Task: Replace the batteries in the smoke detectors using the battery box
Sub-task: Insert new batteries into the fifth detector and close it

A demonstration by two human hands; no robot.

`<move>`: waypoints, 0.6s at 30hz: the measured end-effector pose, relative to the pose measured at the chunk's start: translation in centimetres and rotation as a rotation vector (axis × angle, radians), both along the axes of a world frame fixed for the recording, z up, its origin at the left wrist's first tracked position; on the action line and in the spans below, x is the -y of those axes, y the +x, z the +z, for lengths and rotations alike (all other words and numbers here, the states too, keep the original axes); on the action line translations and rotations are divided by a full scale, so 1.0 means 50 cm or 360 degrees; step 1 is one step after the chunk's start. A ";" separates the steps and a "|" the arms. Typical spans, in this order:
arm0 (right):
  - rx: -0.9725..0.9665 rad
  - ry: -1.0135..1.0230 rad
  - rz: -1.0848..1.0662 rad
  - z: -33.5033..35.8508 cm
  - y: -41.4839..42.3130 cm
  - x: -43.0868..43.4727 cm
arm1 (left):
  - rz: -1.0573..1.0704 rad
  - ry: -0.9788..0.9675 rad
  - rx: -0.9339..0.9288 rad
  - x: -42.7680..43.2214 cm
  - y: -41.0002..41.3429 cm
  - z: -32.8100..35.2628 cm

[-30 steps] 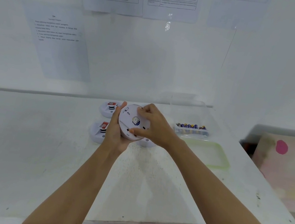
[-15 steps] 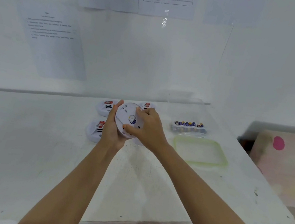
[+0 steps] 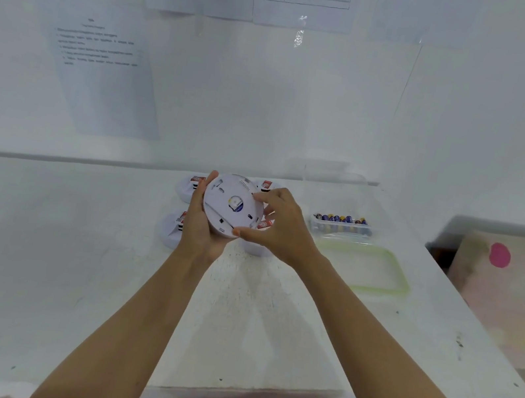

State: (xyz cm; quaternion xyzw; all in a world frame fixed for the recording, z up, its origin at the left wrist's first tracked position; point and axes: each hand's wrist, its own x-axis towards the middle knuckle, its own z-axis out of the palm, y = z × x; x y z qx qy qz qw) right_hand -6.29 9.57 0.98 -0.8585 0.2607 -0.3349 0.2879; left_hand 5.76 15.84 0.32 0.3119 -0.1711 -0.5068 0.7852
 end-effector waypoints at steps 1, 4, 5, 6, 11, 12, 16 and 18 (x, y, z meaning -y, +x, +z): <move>0.0016 0.0024 0.0006 -0.001 0.000 -0.001 | -0.0008 -0.0013 -0.0016 -0.001 -0.002 0.001; 0.0141 0.0147 0.0035 -0.003 -0.001 -0.001 | -0.0034 -0.0075 -0.0058 -0.006 -0.007 0.010; 0.0191 0.0207 0.0049 -0.002 -0.002 -0.002 | -0.0031 -0.0101 -0.0080 -0.007 -0.007 0.012; 0.0220 0.0247 0.0060 0.001 -0.002 -0.003 | -0.0025 -0.0122 -0.0105 -0.006 -0.006 0.014; 0.0108 0.0143 0.0128 0.007 0.001 0.002 | 0.0026 -0.0109 -0.0089 0.000 0.005 0.011; 0.0066 0.0127 0.0123 0.005 0.001 0.003 | 0.0023 -0.0103 -0.0074 -0.001 0.004 0.009; -0.0059 -0.0111 0.0009 -0.002 0.002 0.001 | 0.0045 -0.0028 0.0022 -0.010 -0.003 0.006; -0.0100 -0.0248 -0.0011 -0.001 0.004 -0.003 | 0.0056 -0.0002 0.0033 -0.011 -0.006 0.004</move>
